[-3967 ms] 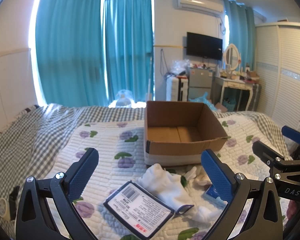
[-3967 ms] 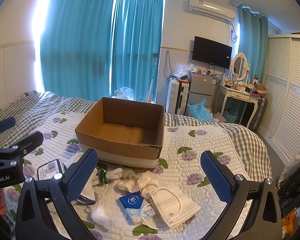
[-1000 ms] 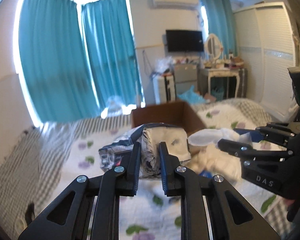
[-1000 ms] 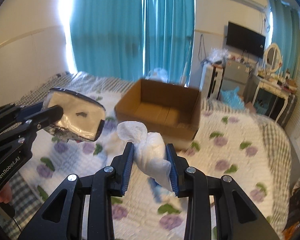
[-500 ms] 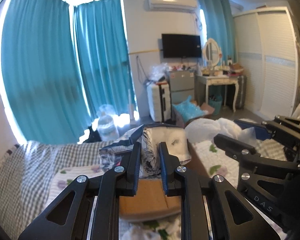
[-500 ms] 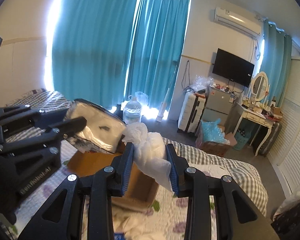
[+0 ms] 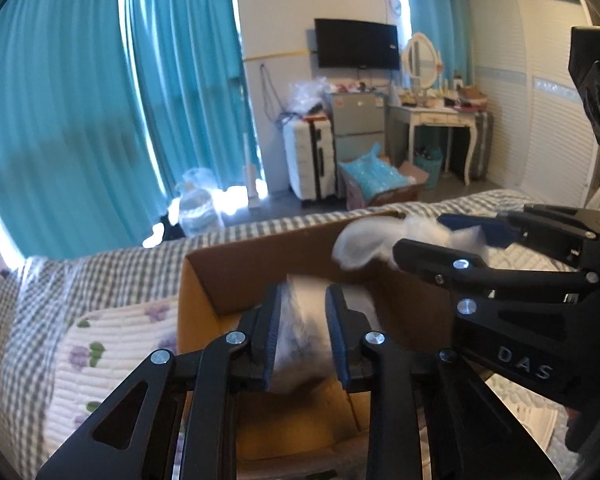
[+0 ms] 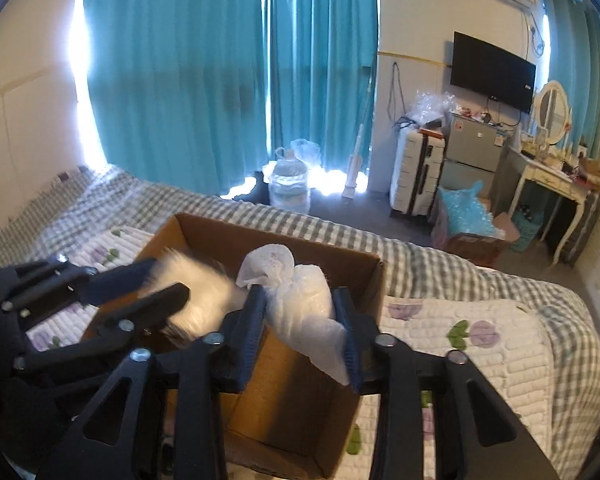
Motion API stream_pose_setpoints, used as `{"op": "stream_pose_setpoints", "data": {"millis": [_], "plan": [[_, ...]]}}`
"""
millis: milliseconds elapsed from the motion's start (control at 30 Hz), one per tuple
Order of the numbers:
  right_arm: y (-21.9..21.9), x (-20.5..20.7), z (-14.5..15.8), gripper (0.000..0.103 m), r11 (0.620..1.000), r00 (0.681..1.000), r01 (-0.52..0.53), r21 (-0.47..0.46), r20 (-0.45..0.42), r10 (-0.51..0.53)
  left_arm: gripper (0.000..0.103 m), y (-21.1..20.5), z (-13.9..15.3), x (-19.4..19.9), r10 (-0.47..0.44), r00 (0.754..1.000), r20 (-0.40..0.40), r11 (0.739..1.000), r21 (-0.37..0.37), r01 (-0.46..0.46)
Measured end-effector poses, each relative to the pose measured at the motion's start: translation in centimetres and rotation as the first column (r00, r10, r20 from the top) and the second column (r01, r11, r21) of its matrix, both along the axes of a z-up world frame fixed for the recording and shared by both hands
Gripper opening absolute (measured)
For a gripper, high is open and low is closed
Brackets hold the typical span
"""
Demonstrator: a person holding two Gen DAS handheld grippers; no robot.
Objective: Organize soft objects
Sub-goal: 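Carry both held items over the cardboard box and open both grippers, then lift both grippers away from the cardboard box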
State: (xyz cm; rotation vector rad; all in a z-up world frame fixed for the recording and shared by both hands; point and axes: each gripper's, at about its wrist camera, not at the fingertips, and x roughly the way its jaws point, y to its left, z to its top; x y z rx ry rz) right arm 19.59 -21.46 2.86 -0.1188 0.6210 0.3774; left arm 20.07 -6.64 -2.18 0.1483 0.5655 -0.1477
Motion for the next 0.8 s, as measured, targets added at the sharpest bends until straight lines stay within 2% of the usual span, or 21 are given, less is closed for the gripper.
{"op": "stream_pose_setpoints", "data": {"millis": [33, 67, 100, 133, 167, 233, 367, 467, 600, 700, 800], "plan": [[-0.1, -0.3, 0.1, 0.05, 1.0, 1.0, 0.011, -0.012, 0.014, -0.01, 0.03, 0.0, 0.1, -0.1, -0.003, 1.0, 0.0, 1.0, -0.003, 0.003], [-0.3, -0.7, 0.3, 0.058, 0.998, 0.999, 0.038, -0.042, 0.037, -0.036, 0.042, 0.1, 0.3, -0.2, 0.0, 1.0, -0.001, 1.0, -0.005, 0.0], [-0.5, -1.0, 0.5, 0.061, 0.997, 0.998, 0.051, -0.054, 0.049, -0.049, 0.051, 0.2, 0.6, -0.4, 0.007, 1.0, -0.007, 1.0, -0.008, -0.007], [-0.7, -1.3, 0.9, 0.061, 0.997, 0.997, 0.059, -0.056, 0.056, -0.056, 0.069, 0.4, 0.8, -0.4, 0.015, 1.0, -0.012, 1.0, -0.013, -0.015], [-1.3, -1.7, 1.5, 0.063, 0.997, 0.996, 0.064, -0.045, 0.058, -0.062, 0.076, 0.7, 1.1, -0.7, 0.023, 1.0, -0.014, 0.999, -0.023, -0.024], [-2.1, -2.7, 2.3, 0.069, 0.997, 0.996, 0.072, -0.027, 0.061, -0.071, 0.077, 1.2, 2.3, -2.0, 0.045, 0.999, 0.016, 0.998, -0.052, -0.044], [-3.9, -6.2, 5.4, 0.075, 0.995, 0.991, 0.093, -0.033, 0.099, -0.089, 0.078, 1.6, 5.0, -4.9, 0.049, 0.998, 0.049, 0.997, -0.055, -0.046], [-4.9, -9.5, 8.2, 0.091, 0.995, 0.986, 0.097, -0.038, 0.138, -0.091, 0.09, 1.8, 7.4, -7.8, 0.05, 0.995, 0.087, 0.998, -0.053, -0.045], [-6.0, -14.2, 11.7, 0.103, 0.994, 0.979, 0.106, -0.031, 0.181, -0.099, 0.098, 2.2, 10.2, -12.4, 0.049, 0.99, 0.134, 0.996, -0.077, -0.039], [-6.5, -17.4, 13.5, 0.103, 0.995, 0.98, 0.096, -0.032, 0.179, -0.089, 0.103, 2.6, 11.5, -15.3, 0.055, 0.986, 0.156, 0.995, -0.088, -0.041], [-6.7, -20.0, 13.8, 0.103, 0.995, 0.985, 0.084, -0.049, 0.155, -0.075, 0.103, 2.8, 11.8, -18.0, 0.069, 0.984, 0.167, 0.994, -0.1, -0.053]]}}
